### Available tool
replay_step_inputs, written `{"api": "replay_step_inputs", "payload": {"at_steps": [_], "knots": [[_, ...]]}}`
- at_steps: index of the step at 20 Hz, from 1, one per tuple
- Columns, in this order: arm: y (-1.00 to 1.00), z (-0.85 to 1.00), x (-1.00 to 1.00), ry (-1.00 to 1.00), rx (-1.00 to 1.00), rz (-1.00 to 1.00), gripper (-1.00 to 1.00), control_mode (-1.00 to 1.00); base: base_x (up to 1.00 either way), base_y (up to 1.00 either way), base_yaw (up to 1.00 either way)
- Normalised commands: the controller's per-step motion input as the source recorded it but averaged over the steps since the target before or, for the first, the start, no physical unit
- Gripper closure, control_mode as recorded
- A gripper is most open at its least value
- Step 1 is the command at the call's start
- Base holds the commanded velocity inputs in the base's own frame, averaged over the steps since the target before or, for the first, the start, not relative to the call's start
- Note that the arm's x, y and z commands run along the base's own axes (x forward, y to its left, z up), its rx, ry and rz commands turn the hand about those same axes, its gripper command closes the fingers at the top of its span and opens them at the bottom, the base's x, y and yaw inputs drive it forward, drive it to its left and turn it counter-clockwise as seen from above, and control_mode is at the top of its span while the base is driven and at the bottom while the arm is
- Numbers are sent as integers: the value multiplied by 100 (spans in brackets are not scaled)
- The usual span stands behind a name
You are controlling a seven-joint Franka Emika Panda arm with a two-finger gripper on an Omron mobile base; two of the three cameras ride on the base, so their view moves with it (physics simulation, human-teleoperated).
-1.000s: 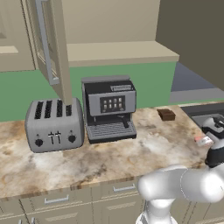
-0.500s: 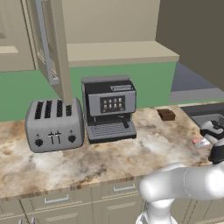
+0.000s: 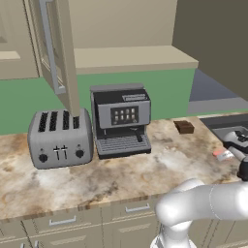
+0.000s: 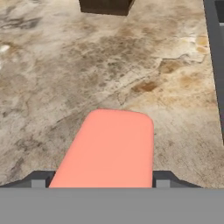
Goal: Open the cabinet. Pick the bar soap and place it next to the sink. Then close the cabinet.
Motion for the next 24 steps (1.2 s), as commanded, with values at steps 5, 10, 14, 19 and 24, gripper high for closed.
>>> {"api": "replay_step_inputs", "payload": {"at_steps": [5, 10, 14, 19, 24], "knots": [[0, 0, 0, 0, 0, -2, -100, -100, 0, 0, 0], [0, 0, 0, 0, 0, 0, -100, -100, 0, 0, 0], [0, 0, 0, 0, 0, 0, -100, -100, 0, 0, 0], [0, 0, -1, 0, 0, 0, -100, -100, 0, 0, 0], [0, 0, -6, 0, 0, 0, -100, -100, 0, 0, 0]]}}
